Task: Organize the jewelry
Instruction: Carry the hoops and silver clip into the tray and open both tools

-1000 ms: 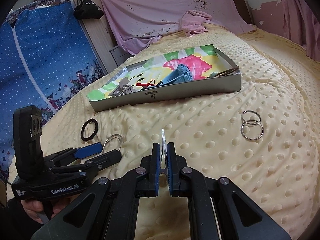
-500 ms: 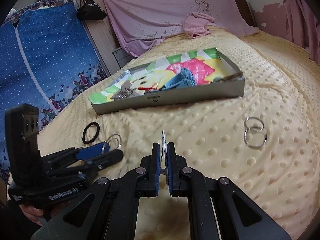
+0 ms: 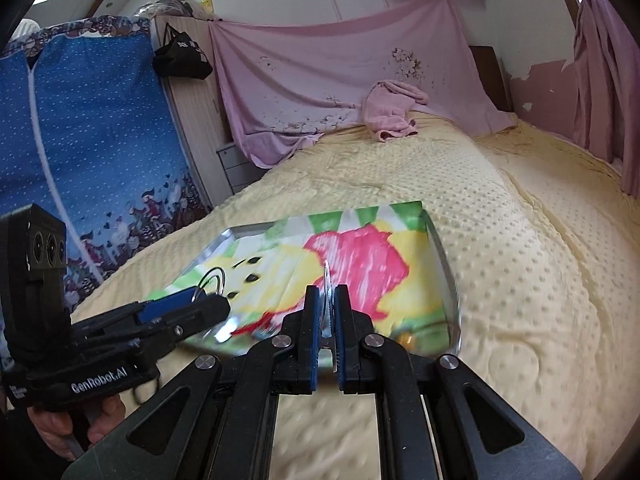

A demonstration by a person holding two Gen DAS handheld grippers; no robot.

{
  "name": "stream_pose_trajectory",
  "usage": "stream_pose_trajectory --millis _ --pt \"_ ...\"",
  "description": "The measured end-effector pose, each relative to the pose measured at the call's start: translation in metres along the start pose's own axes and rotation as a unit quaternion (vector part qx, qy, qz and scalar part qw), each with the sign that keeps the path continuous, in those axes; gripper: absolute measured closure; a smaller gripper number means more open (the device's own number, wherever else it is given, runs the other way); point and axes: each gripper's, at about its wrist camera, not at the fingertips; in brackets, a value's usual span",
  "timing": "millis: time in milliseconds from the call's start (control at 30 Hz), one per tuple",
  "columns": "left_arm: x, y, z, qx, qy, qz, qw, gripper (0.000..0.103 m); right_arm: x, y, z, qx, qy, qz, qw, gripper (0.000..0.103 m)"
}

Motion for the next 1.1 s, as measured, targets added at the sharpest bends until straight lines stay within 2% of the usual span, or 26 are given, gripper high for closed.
stream_pose_trajectory --millis 200,367,400,433,500,600,733,800,867,933,1033,1100 --pt "0.035 0.004 -0.009 -0.001 0.047 0.015 0.9988 0.059 0.04 -0.016 -0.012 0.001 0.052 -0.019 0.998 0.096" --pt "0.044 0.014 -0.017 -0.017 0.063 0.02 0.9977 0.059 0.045 -0.023 -0.024 0.005 0.061 -0.029 0.998 0.096" --pt "0.045 0.015 -0.017 -0.021 0.064 0.022 0.9975 0.054 0.045 -0.024 -0.024 0.006 0.062 -0.03 0.998 0.096" --pt "0.044 0.017 -0.018 -0.026 0.064 0.024 0.9973 0.043 0.044 -0.025 -0.025 0.007 0.061 -0.029 0.998 0.096" --pt "0.041 0.019 -0.017 -0.035 0.053 0.026 0.9977 0.034 0.043 -0.027 -0.025 0.005 0.061 -0.033 0.998 0.096" --pt "0.035 0.019 -0.017 -0.041 0.036 0.028 0.9982 0.027 0.031 -0.028 -0.025 0.004 0.05 -0.036 0.998 0.096" --pt "0.022 0.015 -0.015 -0.047 0.015 0.024 0.9985 0.025 0.005 -0.028 -0.022 0.005 0.019 -0.044 0.999 0.094" --pt "0.011 0.009 -0.014 -0.042 -0.003 0.025 0.9988 0.02 -0.011 -0.028 -0.021 0.005 0.002 -0.047 0.999 0.083" --pt "-0.001 0.002 -0.013 -0.032 -0.025 0.026 0.9988 0.015 -0.027 -0.026 -0.02 0.0 -0.018 -0.05 0.999 0.053" --pt "-0.017 -0.004 -0.013 -0.023 -0.047 0.028 0.9982 0.007 -0.047 -0.022 -0.021 -0.007 -0.04 -0.055 0.998 0.051" --pt "-0.039 -0.008 -0.014 -0.02 -0.072 0.034 0.9966 0.005 -0.072 -0.017 -0.023 -0.009 -0.061 -0.064 0.996 0.051" --pt "-0.058 -0.008 -0.017 -0.019 -0.093 0.047 0.9944 0.001 -0.086 -0.013 -0.025 -0.008 -0.075 -0.067 0.995 0.042"
Point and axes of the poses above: each gripper's, at about its wrist camera, not at the fingertips, and x roughly the way its jaws point, y to its left, z to its top, and after that the axes turned 1 degree about -y, right-handed
